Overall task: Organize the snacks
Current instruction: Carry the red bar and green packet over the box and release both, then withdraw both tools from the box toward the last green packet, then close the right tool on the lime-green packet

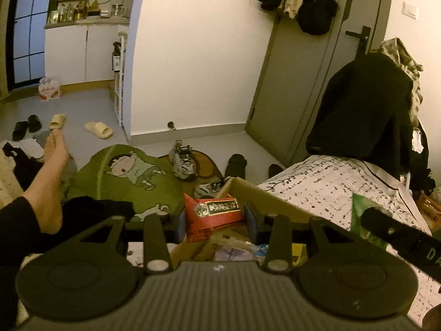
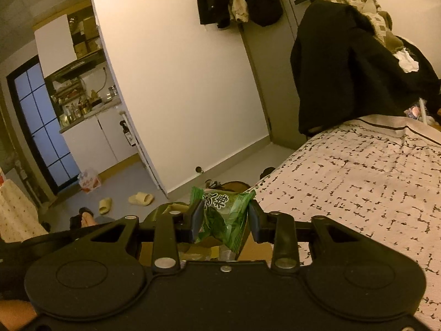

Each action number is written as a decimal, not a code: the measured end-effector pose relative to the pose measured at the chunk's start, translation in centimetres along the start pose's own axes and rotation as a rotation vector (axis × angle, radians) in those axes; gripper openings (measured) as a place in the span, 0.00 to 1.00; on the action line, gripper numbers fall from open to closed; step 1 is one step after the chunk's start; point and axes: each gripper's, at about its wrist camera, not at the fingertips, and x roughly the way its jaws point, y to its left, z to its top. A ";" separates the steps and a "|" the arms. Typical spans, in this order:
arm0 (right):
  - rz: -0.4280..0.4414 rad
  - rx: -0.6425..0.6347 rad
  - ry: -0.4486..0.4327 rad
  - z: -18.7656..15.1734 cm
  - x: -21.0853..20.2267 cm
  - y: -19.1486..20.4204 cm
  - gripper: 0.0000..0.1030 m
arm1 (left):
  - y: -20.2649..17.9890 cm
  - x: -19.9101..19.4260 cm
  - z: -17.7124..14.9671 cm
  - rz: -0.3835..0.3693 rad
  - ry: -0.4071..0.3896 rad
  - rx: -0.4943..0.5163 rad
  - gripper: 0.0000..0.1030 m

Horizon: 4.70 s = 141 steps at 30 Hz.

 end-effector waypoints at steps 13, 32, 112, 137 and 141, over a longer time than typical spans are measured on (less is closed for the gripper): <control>0.020 -0.005 0.012 -0.3 0.8 0.3 0.34 | -2.0 2.0 0.2 -0.053 -0.005 0.024 0.51; 0.067 0.059 -0.004 0.4 0.8 -0.2 0.79 | 0.2 -1.2 0.3 0.059 0.066 -0.026 0.83; -0.172 0.383 0.319 -2.3 3.2 -17.8 0.54 | -16.7 6.0 -10.6 -0.199 0.251 0.028 0.57; -0.164 0.323 0.353 -2.7 4.0 -16.7 0.20 | -16.0 5.3 -10.8 -0.233 0.263 0.040 0.56; -0.138 0.343 0.312 -2.0 2.5 -16.6 0.19 | -15.9 4.5 -10.0 -0.244 0.253 0.035 0.56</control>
